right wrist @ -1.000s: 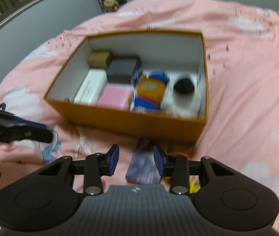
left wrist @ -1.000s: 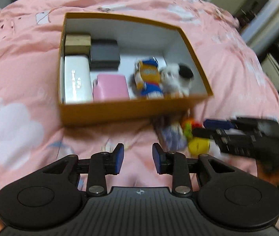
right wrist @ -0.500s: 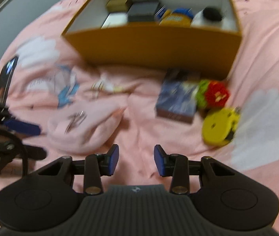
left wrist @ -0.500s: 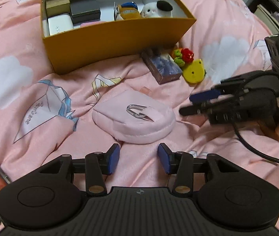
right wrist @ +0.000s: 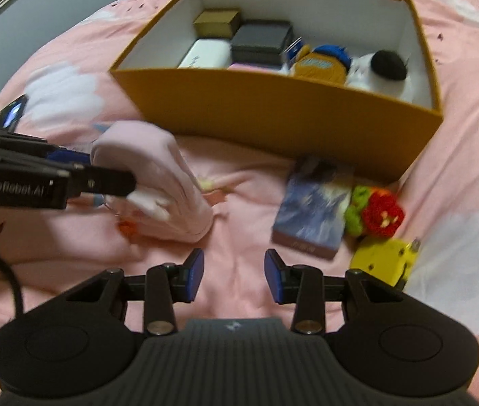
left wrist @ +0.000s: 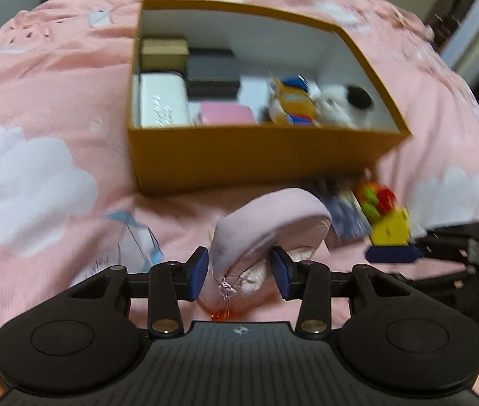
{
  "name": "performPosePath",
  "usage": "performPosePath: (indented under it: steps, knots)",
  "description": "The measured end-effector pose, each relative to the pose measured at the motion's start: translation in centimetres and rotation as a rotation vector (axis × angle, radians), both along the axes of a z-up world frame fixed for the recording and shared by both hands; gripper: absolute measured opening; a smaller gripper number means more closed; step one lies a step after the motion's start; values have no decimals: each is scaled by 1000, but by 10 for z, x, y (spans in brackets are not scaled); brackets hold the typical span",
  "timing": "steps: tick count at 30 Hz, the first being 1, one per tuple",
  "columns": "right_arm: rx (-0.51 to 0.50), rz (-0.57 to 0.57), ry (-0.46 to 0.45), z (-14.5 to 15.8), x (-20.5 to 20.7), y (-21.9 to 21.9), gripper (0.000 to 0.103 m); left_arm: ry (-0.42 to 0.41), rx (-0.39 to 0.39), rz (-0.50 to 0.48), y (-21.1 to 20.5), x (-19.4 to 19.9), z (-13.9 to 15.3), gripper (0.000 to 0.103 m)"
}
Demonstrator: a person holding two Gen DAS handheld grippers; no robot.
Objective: Organize objects
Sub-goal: 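Grasp the pink backpack pouch with the left tool while the right tool grasps the picture card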
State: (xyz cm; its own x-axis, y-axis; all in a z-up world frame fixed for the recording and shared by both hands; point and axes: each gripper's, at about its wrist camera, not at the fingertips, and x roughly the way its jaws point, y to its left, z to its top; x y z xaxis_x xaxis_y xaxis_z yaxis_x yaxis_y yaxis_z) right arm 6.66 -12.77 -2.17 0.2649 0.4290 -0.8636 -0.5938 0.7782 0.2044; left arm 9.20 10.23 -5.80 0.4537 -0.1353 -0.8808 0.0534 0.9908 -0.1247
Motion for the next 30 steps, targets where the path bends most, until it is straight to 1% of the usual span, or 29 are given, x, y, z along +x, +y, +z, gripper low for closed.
performPosePath:
  steps: [3,4,5,6,8,10,13,16,18,20,21,22,23,25,28,30]
  knots:
    - [-20,-38,-32,0,10,-3,42,-26,-17,39,5,8,-1,49]
    - [-25,-52,-41,0,13,-4,42,-29,-21,40,7,10,-2,51]
    - [-31,-71,-46,0,18,-6,42,-27,-22,43,8,12,-3,56]
    - [-34,-87,-46,0,22,-7,42,-27,-21,48,10,13,-4,59]
    - [-43,-119,-36,-4,32,-9,43,-26,-25,57,12,16,-8,65]
    - [-46,-141,-21,-7,42,-11,48,-23,-38,71,15,19,-10,68]
    - [-56,-167,4,-12,57,-10,55,-25,-54,81,18,24,-10,70]
    - [-76,-166,25,-17,71,1,57,-36,-90,66,17,24,-5,74]
    - [-106,-173,38,-20,80,5,57,-38,-83,52,14,24,-3,75]
    - [-117,-179,60,-25,88,8,57,-29,-49,36,11,27,-6,76]
    - [-118,-178,76,-27,92,9,58,-20,-34,41,12,29,-10,77]
    - [-124,-178,87,-29,94,10,60,-14,-37,50,13,30,-13,80]
    - [-134,-174,95,-31,96,13,62,-4,-54,60,16,32,-16,81]
    - [-131,-168,112,-34,100,15,69,18,-98,73,21,35,-20,81]
    - [-131,-170,133,-39,104,16,70,44,-129,78,22,35,-22,81]
    - [-126,-177,146,-41,107,15,70,51,-146,72,21,32,-19,81]
